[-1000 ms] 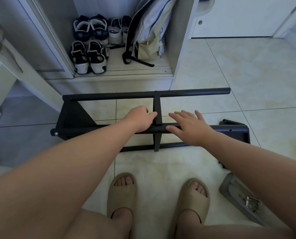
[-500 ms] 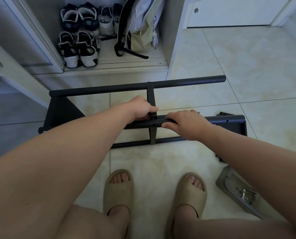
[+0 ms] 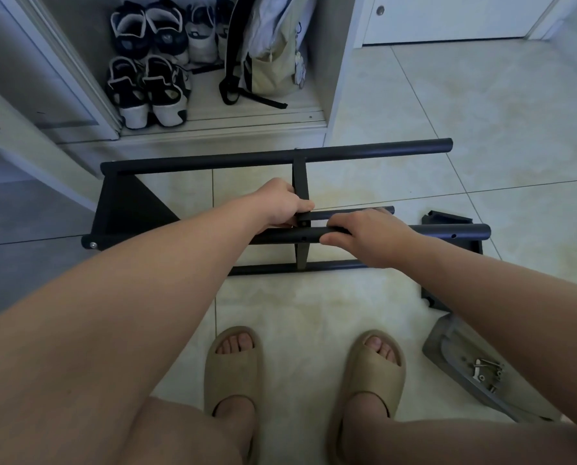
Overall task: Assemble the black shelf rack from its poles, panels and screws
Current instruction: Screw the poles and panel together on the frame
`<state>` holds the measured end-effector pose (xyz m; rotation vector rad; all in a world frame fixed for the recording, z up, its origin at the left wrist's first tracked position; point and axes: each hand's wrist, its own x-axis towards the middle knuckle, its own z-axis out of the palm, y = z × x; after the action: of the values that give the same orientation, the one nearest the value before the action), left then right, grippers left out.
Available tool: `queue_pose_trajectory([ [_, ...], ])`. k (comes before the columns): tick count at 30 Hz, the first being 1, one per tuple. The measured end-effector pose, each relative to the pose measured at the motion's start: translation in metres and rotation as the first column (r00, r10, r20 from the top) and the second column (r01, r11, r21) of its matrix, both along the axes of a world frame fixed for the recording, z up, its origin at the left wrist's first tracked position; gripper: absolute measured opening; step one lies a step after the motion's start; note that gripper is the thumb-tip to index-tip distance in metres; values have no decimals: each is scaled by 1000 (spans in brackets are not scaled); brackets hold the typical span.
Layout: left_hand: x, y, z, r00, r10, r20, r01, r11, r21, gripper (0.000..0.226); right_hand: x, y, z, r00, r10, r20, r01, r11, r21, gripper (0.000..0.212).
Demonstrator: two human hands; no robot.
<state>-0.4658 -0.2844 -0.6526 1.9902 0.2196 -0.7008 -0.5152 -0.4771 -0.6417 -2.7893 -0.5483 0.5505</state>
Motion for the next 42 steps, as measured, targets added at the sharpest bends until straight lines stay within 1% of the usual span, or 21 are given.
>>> queue_pose_trajectory([
  [2,0,-1,-3,1000,-20,-1,20,999,42,25,0,0,-1,1000,14,-2,-14,1000,-22,34],
  [5,-2,-3,-6,999,-47,-17,48,995,90,27,-2,-2,-8,999,25,-39,-27,999,-43,30],
  [9,0,-5,-6,995,-97,-28,100,983,154,33,0,-4,-17,999,-12,-48,11,999,-30,26],
  [11,0,-5,-6,992,-112,-50,119,981,154,37,1,-4,-21,997,-39,-60,37,999,-40,28],
  [15,2,-6,-4,986,-154,-71,163,975,151,34,1,-5,-25,997,-42,-59,33,990,-140,38],
  [21,3,-4,-1,981,-173,-91,184,973,139,37,-2,-1,-25,1000,-3,15,7,972,-234,45],
  [24,3,-6,1,980,-193,-50,199,962,190,31,-3,3,-24,999,-1,38,12,958,-286,47],
  [26,3,-5,-1,984,-174,-46,180,961,208,37,-4,7,-24,996,17,86,12,944,-329,48],
  [28,1,-3,-2,986,-169,-13,167,952,256,35,-5,11,-24,989,32,145,22,933,-358,47],
  [30,-6,-3,-1,978,-195,78,154,918,365,36,-4,14,-22,983,6,184,59,938,-342,43],
  [33,-23,-4,0,958,-220,184,111,875,471,37,-4,8,-15,985,-44,170,89,960,-266,35],
  [35,-34,-3,3,920,-304,248,109,806,582,49,-11,-7,-10,989,-58,133,88,968,-234,42],
  [38,-46,-6,13,808,-476,345,118,706,699,62,-31,-41,-1,992,-82,96,103,964,-245,60],
  [42,-66,-28,27,645,-690,327,225,581,783,69,-66,-94,11,981,-166,104,191,933,-306,69],
])
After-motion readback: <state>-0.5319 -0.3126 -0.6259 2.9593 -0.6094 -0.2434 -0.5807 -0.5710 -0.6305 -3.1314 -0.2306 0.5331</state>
